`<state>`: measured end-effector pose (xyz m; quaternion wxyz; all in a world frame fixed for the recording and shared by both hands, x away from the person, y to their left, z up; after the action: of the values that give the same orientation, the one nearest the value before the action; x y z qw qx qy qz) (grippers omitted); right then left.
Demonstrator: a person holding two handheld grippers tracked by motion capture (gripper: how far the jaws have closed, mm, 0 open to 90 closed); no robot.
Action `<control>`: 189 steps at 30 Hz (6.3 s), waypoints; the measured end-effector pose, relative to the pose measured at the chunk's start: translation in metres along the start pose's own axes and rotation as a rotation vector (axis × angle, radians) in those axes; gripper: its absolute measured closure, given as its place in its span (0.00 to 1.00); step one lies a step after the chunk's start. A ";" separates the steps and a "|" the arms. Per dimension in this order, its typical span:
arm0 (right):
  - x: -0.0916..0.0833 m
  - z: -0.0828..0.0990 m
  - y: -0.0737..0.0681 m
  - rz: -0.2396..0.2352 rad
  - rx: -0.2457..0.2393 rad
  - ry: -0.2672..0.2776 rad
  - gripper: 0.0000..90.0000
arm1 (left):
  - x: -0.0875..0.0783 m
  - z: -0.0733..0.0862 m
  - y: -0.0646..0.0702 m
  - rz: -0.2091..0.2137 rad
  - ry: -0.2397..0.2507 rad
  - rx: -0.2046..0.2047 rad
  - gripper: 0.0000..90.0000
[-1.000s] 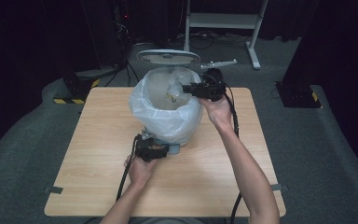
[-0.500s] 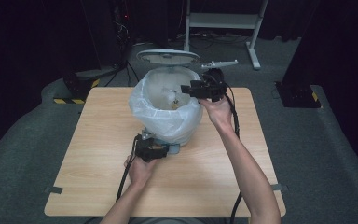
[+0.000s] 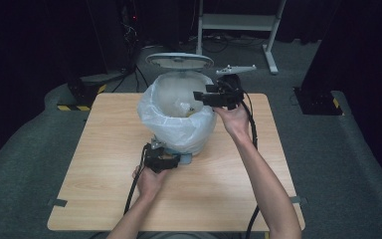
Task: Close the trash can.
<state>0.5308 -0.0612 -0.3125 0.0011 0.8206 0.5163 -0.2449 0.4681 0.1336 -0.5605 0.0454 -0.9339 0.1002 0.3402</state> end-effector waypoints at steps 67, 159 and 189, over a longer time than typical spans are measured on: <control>-0.053 0.047 0.000 0.028 0.016 0.085 0.44 | 0.000 0.000 0.000 -0.001 -0.001 0.002 0.16; -0.033 0.204 0.018 0.103 0.198 0.006 0.43 | 0.000 0.001 0.000 0.005 -0.004 0.003 0.17; -0.024 0.252 0.046 0.248 0.232 -0.104 0.43 | -0.001 0.001 0.001 0.004 -0.004 0.002 0.17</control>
<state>0.4603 -0.1675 -0.5366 -0.0367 0.8589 0.3786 -0.3431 0.4671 0.1332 -0.5607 0.0461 -0.9329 0.1021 0.3421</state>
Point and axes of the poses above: each handheld gripper's, and its own axes: x roughly forward along the jaws, z roughly out of its underside, y roughly to its right, the point moved 5 cm from there along x, roughly forward along the jaws, and after that the axes turned 15 degrees about -z, right-handed, at the moved point
